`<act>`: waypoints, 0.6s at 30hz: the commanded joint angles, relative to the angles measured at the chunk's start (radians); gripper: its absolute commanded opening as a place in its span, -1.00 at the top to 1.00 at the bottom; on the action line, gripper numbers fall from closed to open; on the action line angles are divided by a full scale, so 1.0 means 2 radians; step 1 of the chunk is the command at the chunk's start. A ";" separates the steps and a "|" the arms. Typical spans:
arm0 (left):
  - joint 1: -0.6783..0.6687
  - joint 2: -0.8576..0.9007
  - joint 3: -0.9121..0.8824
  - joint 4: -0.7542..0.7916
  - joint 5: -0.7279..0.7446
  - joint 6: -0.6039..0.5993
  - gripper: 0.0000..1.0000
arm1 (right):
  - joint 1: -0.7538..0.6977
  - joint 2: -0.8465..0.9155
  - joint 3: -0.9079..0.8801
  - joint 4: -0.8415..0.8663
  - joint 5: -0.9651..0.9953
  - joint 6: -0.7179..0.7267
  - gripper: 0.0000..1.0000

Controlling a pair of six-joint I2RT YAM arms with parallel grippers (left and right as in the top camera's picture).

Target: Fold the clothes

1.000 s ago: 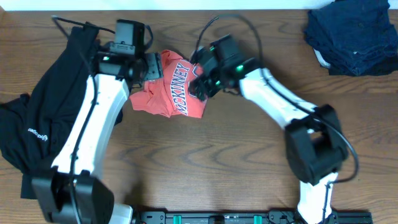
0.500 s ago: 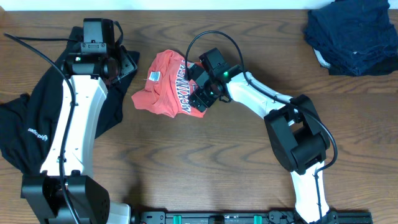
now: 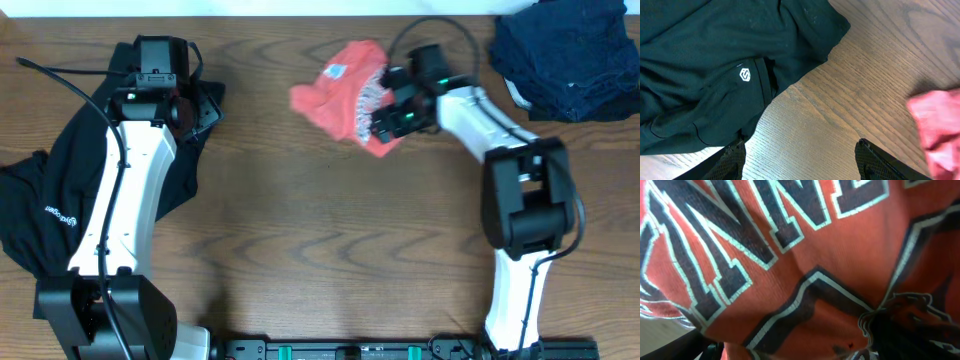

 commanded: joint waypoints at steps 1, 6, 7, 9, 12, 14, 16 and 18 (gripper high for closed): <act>0.000 0.006 -0.002 0.001 -0.002 -0.007 -0.44 | -0.021 0.014 0.003 -0.033 -0.016 -0.013 -0.89; 0.000 0.006 -0.002 0.003 -0.003 -0.006 -0.44 | -0.013 -0.043 0.049 -0.061 -0.016 -0.024 -0.98; 0.000 0.006 -0.002 0.003 -0.003 -0.006 -0.44 | -0.008 -0.056 0.057 -0.054 -0.016 -0.024 -0.99; 0.000 0.007 -0.002 0.007 -0.003 -0.006 -0.44 | 0.002 -0.070 0.066 -0.027 -0.016 -0.024 -0.99; 0.000 0.007 -0.002 0.013 -0.003 -0.006 -0.44 | 0.020 -0.071 0.071 0.024 -0.008 -0.009 -0.98; 0.000 0.007 -0.002 0.014 -0.003 -0.006 -0.44 | 0.032 -0.064 0.070 0.054 0.002 0.008 -0.99; 0.000 0.007 -0.002 0.014 -0.003 -0.006 -0.44 | 0.044 -0.053 0.070 0.072 0.003 0.014 -0.98; 0.001 0.007 -0.002 0.017 -0.002 -0.007 -0.44 | 0.056 -0.040 0.070 0.077 0.001 0.016 -0.98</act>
